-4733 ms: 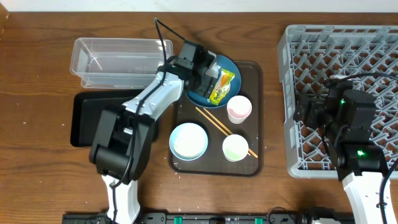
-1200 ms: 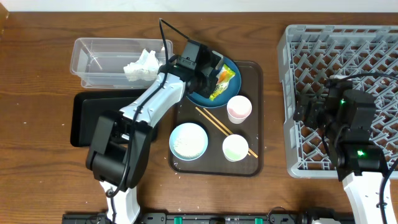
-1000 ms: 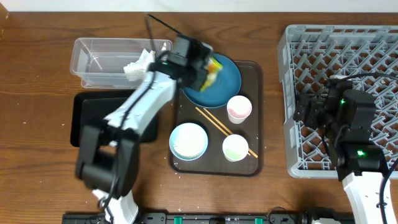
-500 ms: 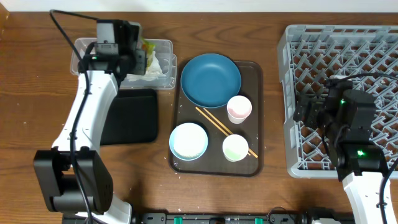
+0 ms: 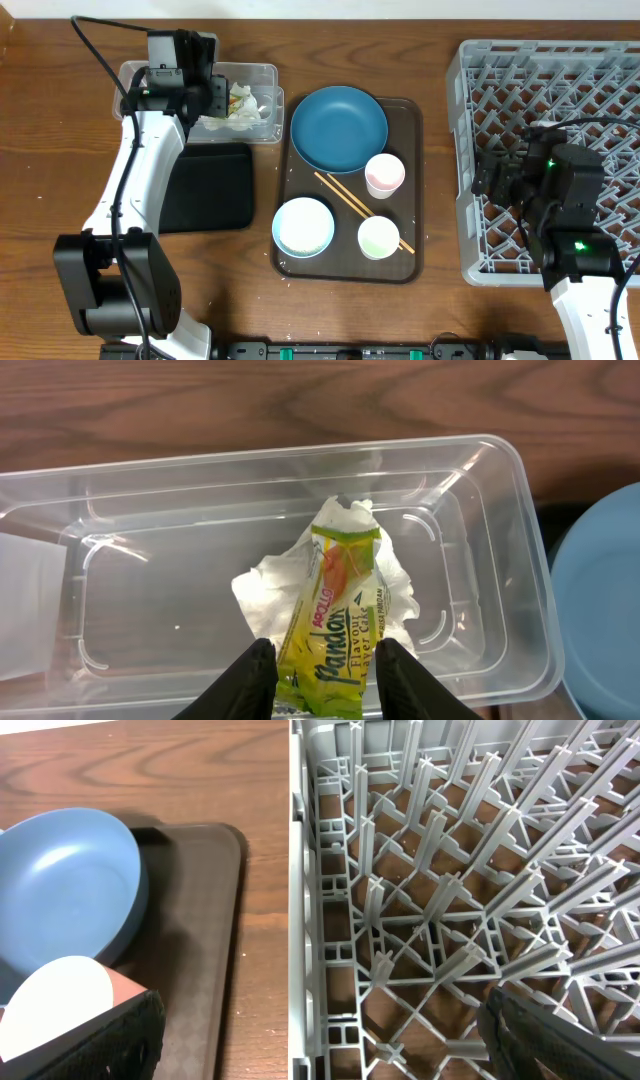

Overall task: Sort waste into correct bins and load items into the dishwasher rack
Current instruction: 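Carry the wrapper left and release it into the clear bin, then move the left gripper to the white paper cup and grasp it, then lift the white cup toward the right gripper and grasp it with right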

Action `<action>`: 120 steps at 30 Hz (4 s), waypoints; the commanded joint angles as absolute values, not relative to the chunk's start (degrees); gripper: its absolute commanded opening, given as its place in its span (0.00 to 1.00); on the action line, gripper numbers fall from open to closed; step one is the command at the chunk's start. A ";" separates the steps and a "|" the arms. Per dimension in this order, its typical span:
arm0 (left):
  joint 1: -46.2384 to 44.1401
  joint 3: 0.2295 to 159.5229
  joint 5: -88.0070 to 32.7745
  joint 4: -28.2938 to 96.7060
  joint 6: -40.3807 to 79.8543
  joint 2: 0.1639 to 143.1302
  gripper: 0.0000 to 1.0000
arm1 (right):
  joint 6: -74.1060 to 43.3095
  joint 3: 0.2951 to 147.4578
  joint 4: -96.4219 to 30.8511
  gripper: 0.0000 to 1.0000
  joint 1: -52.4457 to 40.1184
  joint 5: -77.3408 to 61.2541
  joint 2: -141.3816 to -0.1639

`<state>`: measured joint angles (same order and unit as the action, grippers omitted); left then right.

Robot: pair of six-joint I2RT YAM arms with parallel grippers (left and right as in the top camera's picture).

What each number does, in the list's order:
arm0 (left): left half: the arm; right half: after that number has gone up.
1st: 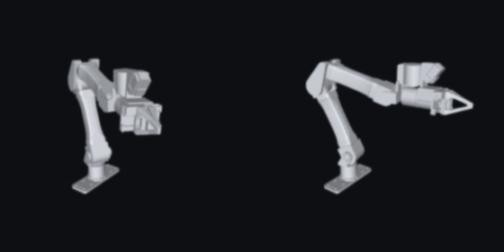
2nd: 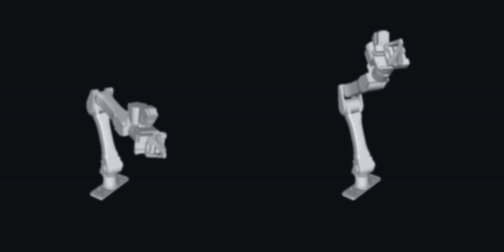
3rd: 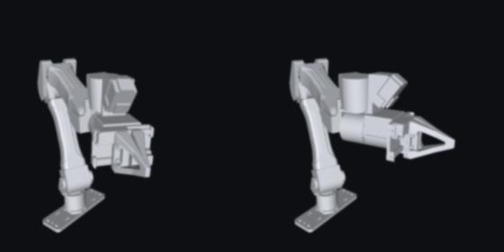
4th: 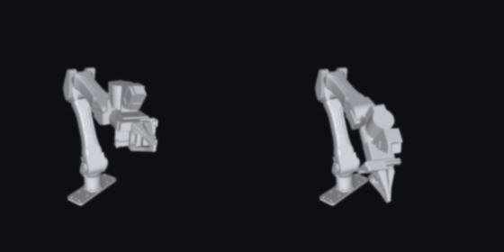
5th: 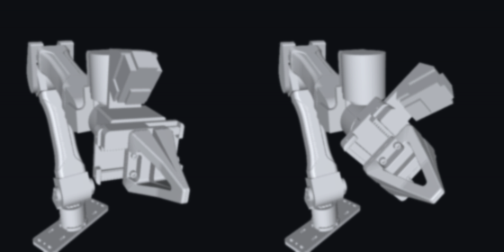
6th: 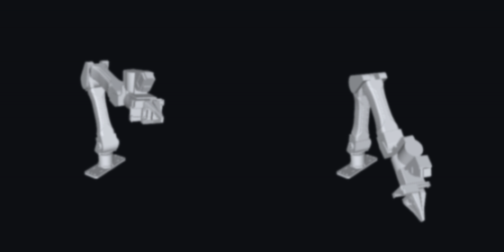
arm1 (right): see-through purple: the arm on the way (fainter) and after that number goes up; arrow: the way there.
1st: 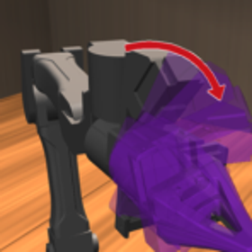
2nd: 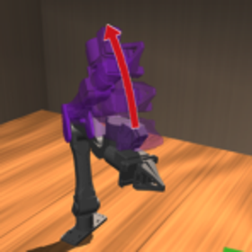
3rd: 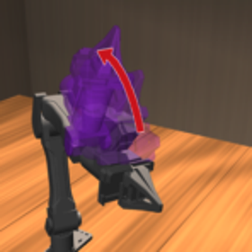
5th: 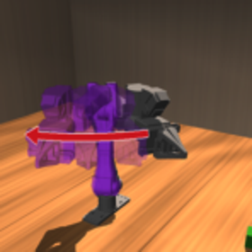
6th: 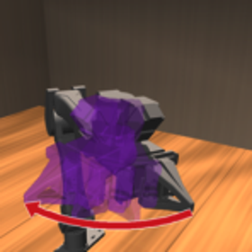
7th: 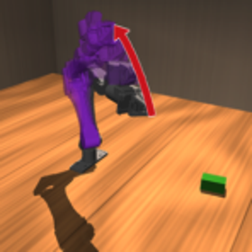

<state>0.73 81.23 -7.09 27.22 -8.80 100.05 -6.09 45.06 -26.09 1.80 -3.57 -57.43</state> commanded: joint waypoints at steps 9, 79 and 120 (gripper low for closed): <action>-1.02 80.95 -19.11 33.54 -7.25 100.27 0.47 | -6.57 46.46 -26.15 0.99 1.10 -3.20 -57.30; -37.74 70.57 -20.58 46.72 8.27 96.20 0.06 | -6.59 46.46 -27.90 0.99 1.10 -3.27 -58.89; -20.23 71.13 -80.07 11.40 29.67 96.23 0.06 | 7.77 46.46 1.96 0.86 -1.48 -74.41 -71.81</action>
